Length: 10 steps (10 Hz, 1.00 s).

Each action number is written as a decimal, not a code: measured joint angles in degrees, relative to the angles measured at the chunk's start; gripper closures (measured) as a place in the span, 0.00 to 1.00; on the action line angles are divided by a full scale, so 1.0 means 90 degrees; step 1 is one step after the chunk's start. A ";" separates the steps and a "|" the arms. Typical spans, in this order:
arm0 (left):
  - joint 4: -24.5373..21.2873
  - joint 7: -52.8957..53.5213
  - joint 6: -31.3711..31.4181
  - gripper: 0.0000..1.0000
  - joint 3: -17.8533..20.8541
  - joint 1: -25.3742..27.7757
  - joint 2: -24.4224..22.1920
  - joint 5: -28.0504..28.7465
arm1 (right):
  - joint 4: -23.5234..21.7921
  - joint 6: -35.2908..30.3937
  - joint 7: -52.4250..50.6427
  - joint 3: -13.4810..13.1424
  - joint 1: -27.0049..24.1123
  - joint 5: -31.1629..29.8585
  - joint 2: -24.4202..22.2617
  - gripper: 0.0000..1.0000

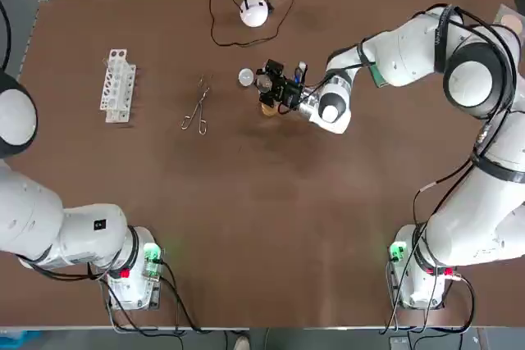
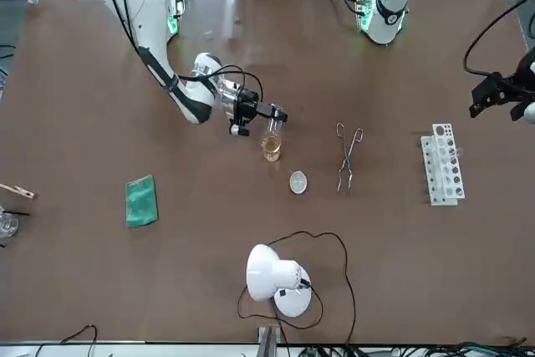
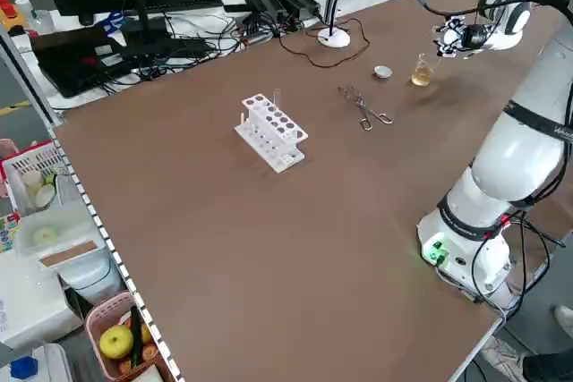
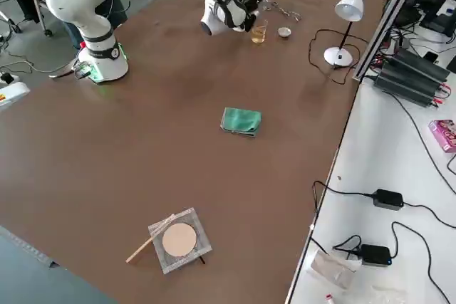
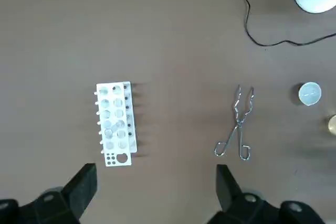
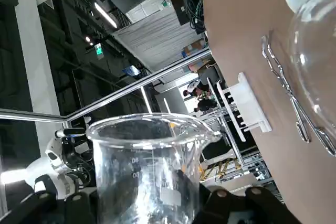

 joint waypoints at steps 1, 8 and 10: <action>0.0000 -0.0082 0.0000 0.00 0.0000 0.0005 0.0046 0.0000 | -0.0001 -0.0013 0.0051 0.0000 0.0000 -0.0006 0.0000 0.61; 0.0110 -0.0186 -0.0022 0.00 0.0069 0.0106 0.0144 0.0000 | -0.0004 -0.0091 0.0464 -0.0002 -0.0077 -0.0104 0.0000 0.61; 0.0110 -0.0187 -0.0063 0.00 0.0069 0.0106 0.0177 0.0000 | -0.0004 -0.0103 0.0535 -0.0002 -0.0080 -0.0110 0.0000 0.61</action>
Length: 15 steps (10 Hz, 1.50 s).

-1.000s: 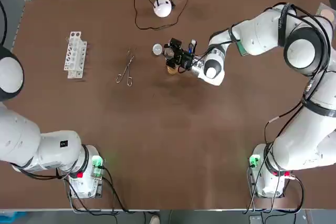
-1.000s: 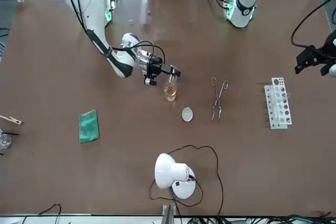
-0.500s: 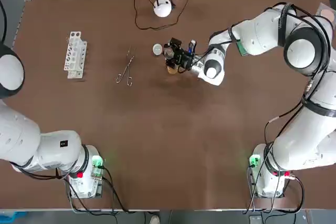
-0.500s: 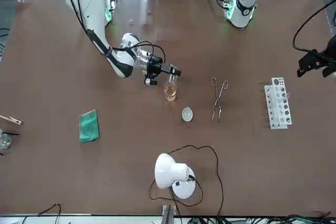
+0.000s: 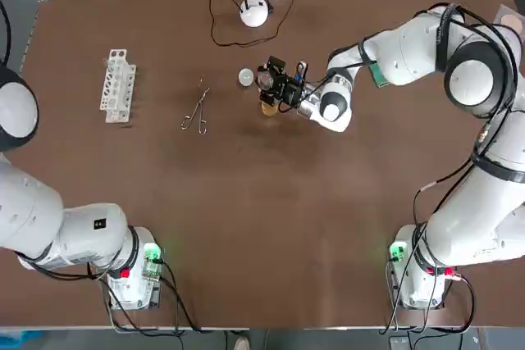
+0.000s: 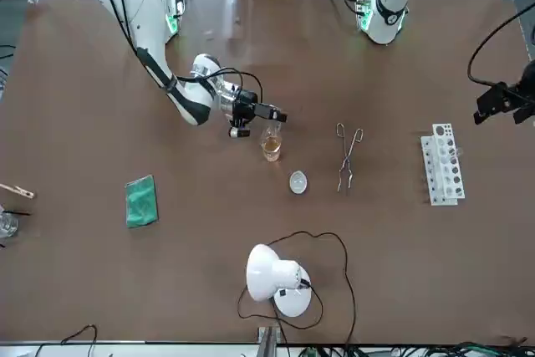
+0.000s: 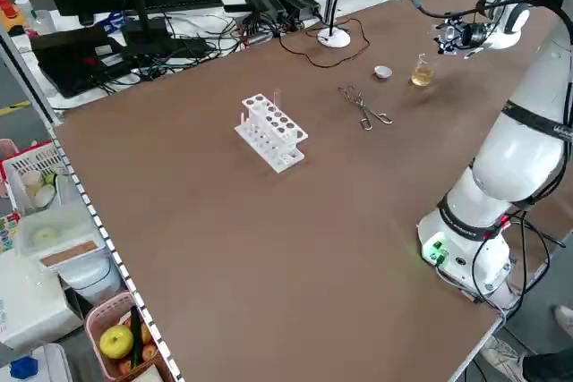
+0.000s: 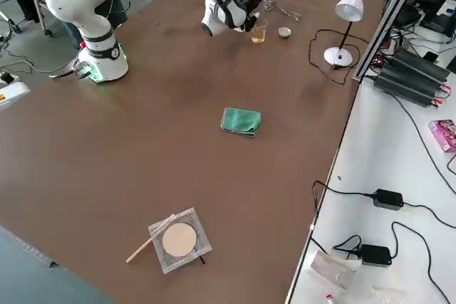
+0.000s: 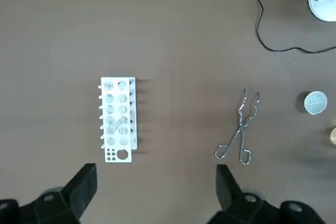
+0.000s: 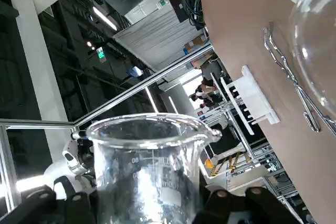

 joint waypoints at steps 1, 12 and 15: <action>0.0001 0.0001 -0.0002 0.00 -0.0003 -0.0001 0.0055 0.0000 | 0.0000 -0.0001 0.0019 0.0000 -0.0001 -0.0003 0.0000 0.61; 0.0110 -0.0035 -0.0004 0.00 -0.0225 -0.0036 0.0109 -0.0002 | -0.0007 -0.0006 0.0172 0.0000 -0.0050 -0.0104 0.0000 0.61; 0.0108 -0.0035 -0.0004 0.00 -0.0228 -0.0060 0.0154 -0.0002 | -0.0009 -0.0010 0.0077 -0.0001 -0.0053 -0.0340 0.0000 0.61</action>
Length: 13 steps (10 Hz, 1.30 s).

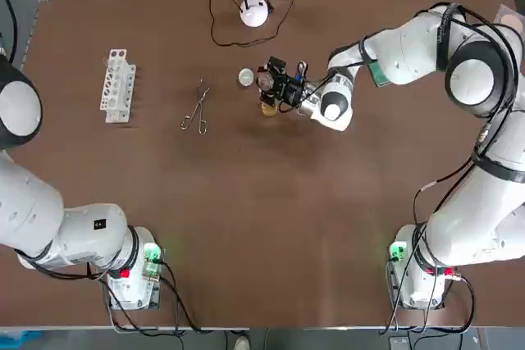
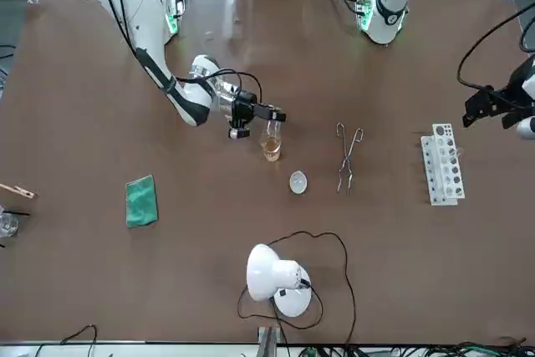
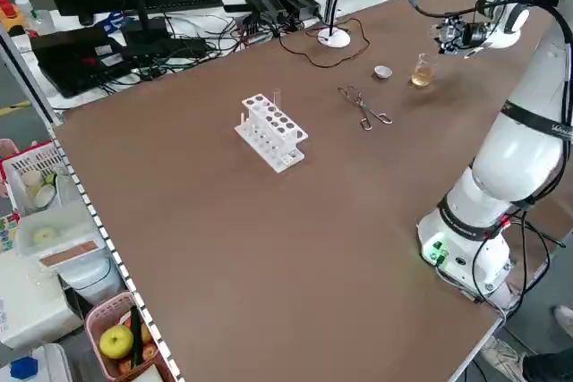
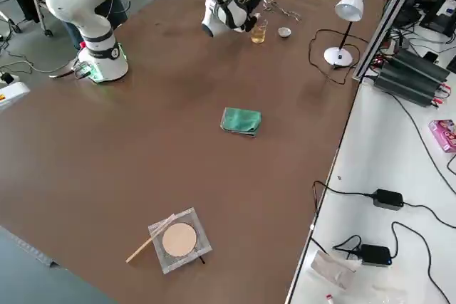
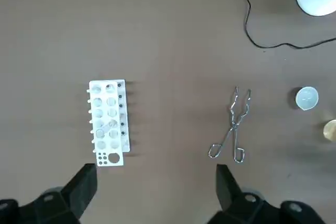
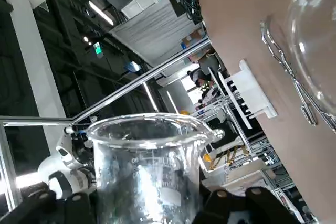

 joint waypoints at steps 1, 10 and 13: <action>0.0000 0.0000 0.0002 0.00 -0.0003 -0.0005 0.0032 0.0000 | 0.0000 -0.0012 -0.0188 -0.0001 -0.0006 -0.0099 -0.0001 0.61; 0.0000 0.0007 0.0191 0.00 -0.0015 -0.0026 0.0072 0.0057 | 0.0020 0.0447 -0.3697 -0.0015 -0.0278 -0.0525 -0.0011 0.61; 0.0000 0.0008 0.0210 0.00 -0.0015 -0.0025 0.0096 0.0058 | 0.0029 0.0516 -0.4144 -0.0013 -0.0444 -0.0564 -0.0224 0.61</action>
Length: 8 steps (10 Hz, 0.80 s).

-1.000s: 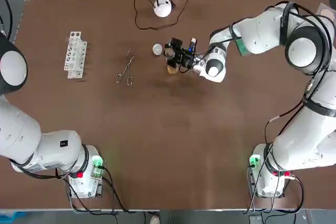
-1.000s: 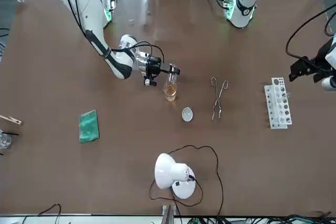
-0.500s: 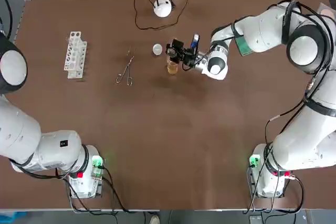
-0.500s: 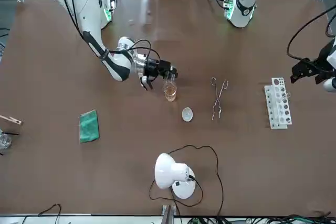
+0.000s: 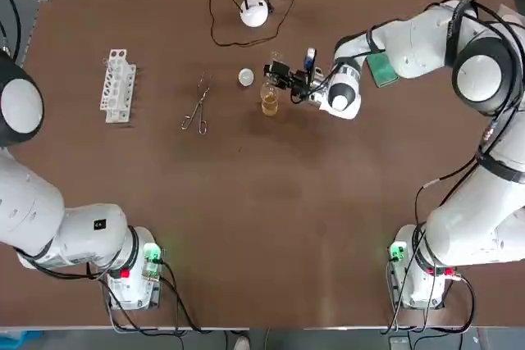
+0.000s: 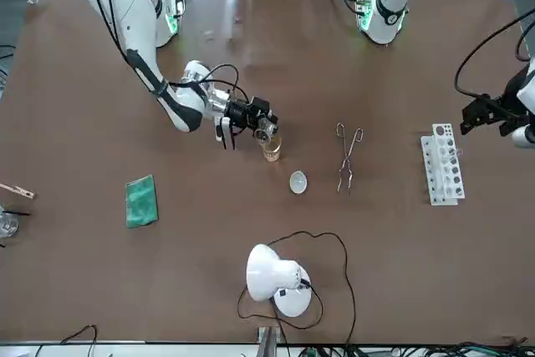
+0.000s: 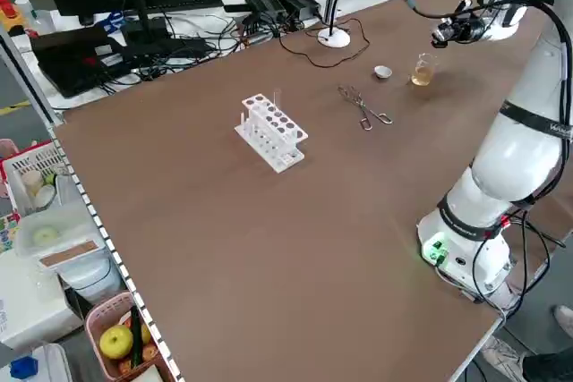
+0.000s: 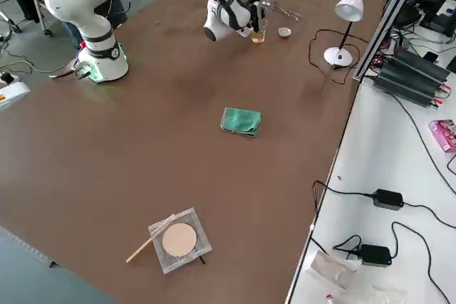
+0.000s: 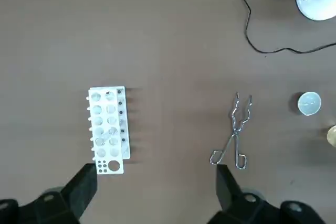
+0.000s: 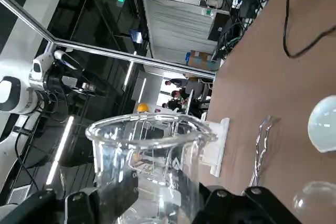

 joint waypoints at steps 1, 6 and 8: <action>0.0000 0.0000 0.0006 0.00 0.0001 0.0004 0.0005 0.0002 | -0.0001 0.0030 -0.0001 0.0003 -0.0014 -0.0013 -0.0109 0.61; 0.0000 0.0000 0.0016 0.00 0.0005 0.0017 0.0011 0.0003 | -0.0407 0.0160 -0.0166 -0.0004 -0.0622 -0.1031 -0.0955 0.61; 0.0000 0.0000 0.0019 0.00 0.0005 0.0017 0.0012 0.0003 | -0.0685 0.0016 -0.0280 -0.0012 -0.1300 -0.2024 -0.1026 0.61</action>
